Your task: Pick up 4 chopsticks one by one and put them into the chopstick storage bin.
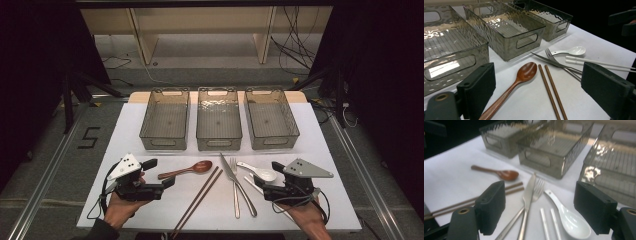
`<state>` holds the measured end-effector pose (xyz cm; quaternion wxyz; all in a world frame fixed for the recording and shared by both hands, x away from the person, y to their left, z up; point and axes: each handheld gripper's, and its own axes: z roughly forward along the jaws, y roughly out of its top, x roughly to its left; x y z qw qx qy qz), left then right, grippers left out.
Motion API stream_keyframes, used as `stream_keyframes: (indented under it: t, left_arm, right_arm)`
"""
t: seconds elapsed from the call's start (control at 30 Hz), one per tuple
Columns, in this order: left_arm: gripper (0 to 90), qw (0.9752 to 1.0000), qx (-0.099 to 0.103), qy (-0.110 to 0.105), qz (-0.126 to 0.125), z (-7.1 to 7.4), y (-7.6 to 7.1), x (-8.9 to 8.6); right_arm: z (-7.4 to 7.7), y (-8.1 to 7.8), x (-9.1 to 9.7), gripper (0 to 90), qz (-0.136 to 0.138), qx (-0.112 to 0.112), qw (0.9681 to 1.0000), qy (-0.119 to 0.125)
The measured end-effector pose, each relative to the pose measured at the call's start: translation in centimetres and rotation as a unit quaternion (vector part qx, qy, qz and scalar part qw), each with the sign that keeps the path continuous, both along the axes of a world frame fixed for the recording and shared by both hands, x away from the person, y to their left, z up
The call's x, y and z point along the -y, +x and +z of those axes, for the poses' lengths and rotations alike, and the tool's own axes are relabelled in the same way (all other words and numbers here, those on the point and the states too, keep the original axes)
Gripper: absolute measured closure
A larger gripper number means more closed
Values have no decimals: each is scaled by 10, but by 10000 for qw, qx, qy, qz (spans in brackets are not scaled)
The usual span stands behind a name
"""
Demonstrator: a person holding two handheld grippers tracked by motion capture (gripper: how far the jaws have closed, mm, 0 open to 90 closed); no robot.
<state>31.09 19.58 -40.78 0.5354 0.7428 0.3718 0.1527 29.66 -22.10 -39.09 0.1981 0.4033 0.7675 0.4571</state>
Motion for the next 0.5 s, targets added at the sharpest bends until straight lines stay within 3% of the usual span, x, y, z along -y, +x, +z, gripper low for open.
stream_keyframes:
  t: [0.2,0.37,0.4,0.43,0.5]
  left_arm:
    - [118,10000,4,3,7,0,0,-1]
    - [118,10000,12,14,33,1,1,-2]
    - [118,10000,15,18,36,1,1,-2]
    - [118,10000,5,26,39,1,2,-3]
    - [118,10000,2,25,36,1,2,-3]
  right_arm:
    - [8,7,3,286,79,-544,9966,-611]
    - [9,11,2,315,194,-1067,9871,-1181]
    - [9,11,2,315,194,-1067,9871,-1181]
    - [7,12,0,331,223,-1282,9805,-1474]
    - [2,13,-2,360,274,-1461,9729,-1774]
